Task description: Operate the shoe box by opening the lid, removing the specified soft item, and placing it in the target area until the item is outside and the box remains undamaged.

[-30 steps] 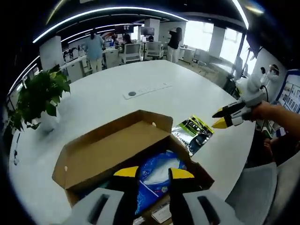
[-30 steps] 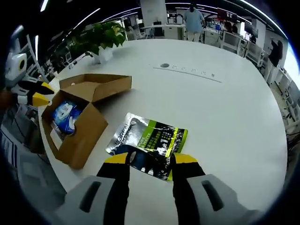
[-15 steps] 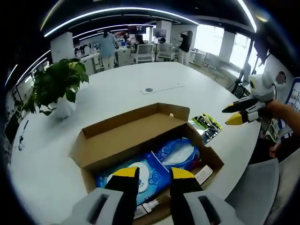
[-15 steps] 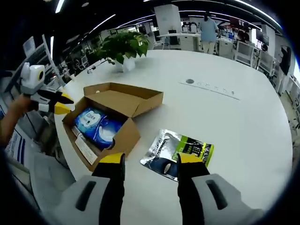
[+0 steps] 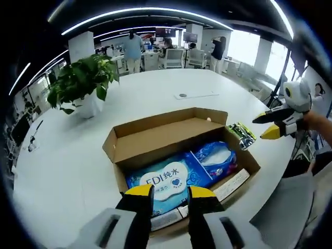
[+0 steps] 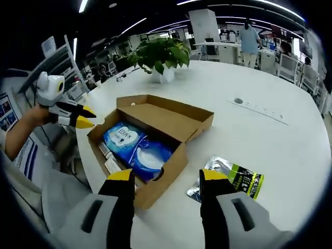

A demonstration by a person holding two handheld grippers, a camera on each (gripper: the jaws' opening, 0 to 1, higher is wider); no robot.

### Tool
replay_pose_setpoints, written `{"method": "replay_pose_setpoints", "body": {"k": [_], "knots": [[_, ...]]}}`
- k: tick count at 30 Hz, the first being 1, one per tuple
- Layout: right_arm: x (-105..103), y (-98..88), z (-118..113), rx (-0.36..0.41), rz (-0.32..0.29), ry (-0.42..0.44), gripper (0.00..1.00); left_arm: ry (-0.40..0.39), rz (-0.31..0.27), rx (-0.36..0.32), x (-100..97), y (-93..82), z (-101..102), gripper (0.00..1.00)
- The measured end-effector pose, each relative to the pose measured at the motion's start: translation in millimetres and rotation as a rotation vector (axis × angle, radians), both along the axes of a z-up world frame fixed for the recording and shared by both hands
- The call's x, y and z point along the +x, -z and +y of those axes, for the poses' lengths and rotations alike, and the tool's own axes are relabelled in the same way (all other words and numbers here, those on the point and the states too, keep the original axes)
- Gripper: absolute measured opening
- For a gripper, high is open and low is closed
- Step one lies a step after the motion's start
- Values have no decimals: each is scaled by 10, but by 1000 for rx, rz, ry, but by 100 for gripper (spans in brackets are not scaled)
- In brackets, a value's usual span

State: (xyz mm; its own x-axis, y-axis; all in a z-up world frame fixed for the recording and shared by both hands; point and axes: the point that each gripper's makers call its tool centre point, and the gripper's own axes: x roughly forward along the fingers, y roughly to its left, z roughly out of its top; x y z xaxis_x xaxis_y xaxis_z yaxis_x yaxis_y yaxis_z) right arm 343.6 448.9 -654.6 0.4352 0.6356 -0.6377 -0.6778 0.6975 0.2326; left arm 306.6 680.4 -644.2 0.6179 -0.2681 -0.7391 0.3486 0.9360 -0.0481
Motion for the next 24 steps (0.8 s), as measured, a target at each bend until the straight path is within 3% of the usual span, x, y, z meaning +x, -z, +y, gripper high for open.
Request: {"method": "replay_pose_setpoints", "body": {"k": [8,24], "knots": [[-30,-6,307,17,-8,-63,47,-45,-4,13,-82,64,245,26],[-15,209,773,-14,-16,-186,45,-159,47,36,-256,447,646,22]]}}
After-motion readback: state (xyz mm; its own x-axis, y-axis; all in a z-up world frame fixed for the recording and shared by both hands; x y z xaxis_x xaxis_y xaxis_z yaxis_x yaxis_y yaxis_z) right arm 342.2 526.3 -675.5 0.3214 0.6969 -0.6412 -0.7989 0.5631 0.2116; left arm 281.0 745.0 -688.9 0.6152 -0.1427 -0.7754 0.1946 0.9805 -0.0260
